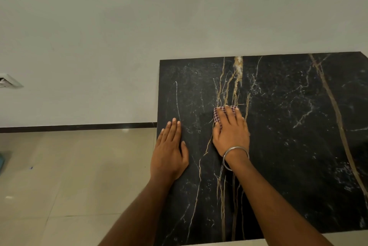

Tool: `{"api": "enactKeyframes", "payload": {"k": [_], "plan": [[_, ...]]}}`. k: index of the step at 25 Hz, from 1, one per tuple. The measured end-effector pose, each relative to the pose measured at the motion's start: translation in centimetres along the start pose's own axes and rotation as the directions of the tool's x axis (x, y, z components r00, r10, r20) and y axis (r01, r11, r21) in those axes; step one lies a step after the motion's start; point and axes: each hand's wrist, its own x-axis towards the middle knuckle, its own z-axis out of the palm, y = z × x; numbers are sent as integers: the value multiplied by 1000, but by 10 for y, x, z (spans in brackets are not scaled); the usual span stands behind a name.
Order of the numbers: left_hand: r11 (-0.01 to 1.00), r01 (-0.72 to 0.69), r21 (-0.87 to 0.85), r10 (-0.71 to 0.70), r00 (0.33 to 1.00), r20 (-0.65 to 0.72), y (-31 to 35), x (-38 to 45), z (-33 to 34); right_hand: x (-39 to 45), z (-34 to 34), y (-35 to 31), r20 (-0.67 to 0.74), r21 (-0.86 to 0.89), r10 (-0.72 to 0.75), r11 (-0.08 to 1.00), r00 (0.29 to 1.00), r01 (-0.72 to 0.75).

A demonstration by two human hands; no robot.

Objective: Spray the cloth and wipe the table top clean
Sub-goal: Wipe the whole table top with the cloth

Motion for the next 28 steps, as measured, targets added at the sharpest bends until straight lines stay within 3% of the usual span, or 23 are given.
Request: {"api": "enactKeyframes", "payload": {"k": [5, 9, 12, 19, 24, 28], "plan": [[1000, 5, 16, -5, 1000, -8, 1, 0, 1, 10, 4, -4, -44, 13, 111, 994, 993, -111], [1000, 11, 22, -11, 1000, 5, 3, 0, -2, 10, 10, -44, 5, 36, -35, 999, 999, 34], [1000, 3, 2, -3, 1000, 8, 4, 0, -4, 17, 9, -32, 13, 32, -91, 995, 996, 91], [1000, -5, 1, 5, 1000, -14, 2, 1, 0, 46, 11, 2, -51, 28, 88, 996, 995, -86], [999, -21, 41, 21, 1000, 7, -1, 2, 0, 42, 19, -44, -33, 40, -37, 998, 999, 39], [998, -68, -10, 68, 997, 35, -7, 20, -3, 59, 16, -15, -32, 11, -64, 998, 997, 65]]}}
